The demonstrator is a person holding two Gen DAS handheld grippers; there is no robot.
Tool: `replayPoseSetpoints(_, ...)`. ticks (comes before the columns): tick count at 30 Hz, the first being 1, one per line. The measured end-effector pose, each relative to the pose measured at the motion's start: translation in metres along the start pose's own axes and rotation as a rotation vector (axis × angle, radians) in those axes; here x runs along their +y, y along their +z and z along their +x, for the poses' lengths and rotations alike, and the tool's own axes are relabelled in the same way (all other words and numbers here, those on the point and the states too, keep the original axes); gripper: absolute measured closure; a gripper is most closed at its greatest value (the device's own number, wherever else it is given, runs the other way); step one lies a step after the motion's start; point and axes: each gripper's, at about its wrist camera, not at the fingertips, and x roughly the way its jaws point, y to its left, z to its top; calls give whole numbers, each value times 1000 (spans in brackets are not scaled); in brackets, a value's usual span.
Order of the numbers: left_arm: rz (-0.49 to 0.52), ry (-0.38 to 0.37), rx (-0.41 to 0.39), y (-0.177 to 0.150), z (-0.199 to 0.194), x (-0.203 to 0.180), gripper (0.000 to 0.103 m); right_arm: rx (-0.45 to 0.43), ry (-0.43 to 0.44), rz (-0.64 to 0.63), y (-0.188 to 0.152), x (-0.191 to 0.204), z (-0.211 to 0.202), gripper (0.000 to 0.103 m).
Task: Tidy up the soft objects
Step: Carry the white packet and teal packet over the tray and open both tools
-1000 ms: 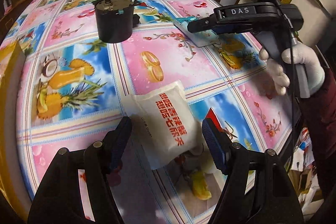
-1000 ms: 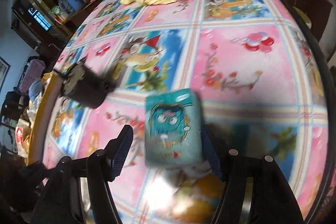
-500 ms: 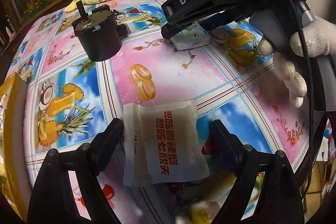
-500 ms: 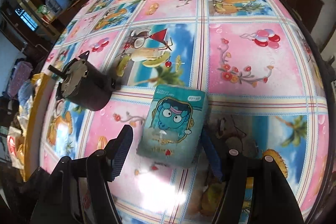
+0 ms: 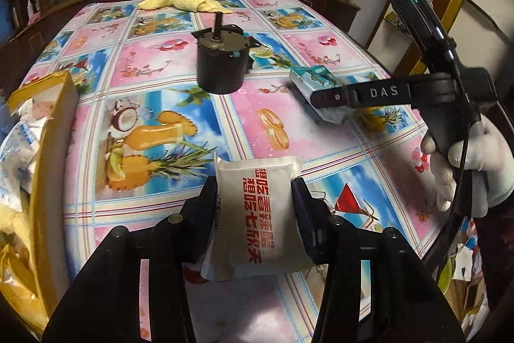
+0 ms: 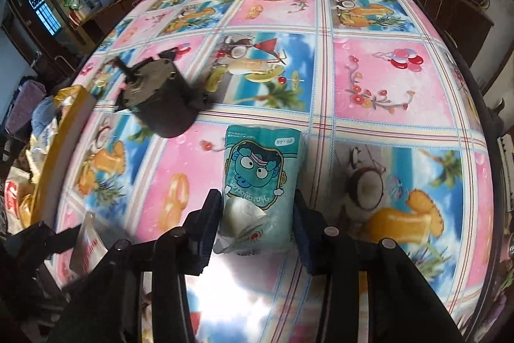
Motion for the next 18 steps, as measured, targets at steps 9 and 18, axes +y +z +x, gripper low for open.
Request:
replayPoseSetpoints(9, -165, 64, -162, -15, -94, 69, 57, -50, 173, -100, -4, 76, -36, 61)
replayPoseSetpoints(18, -289, 265, -241, -17, -136, 163, 57, -45, 396, -240, 3, 196, -37, 61)
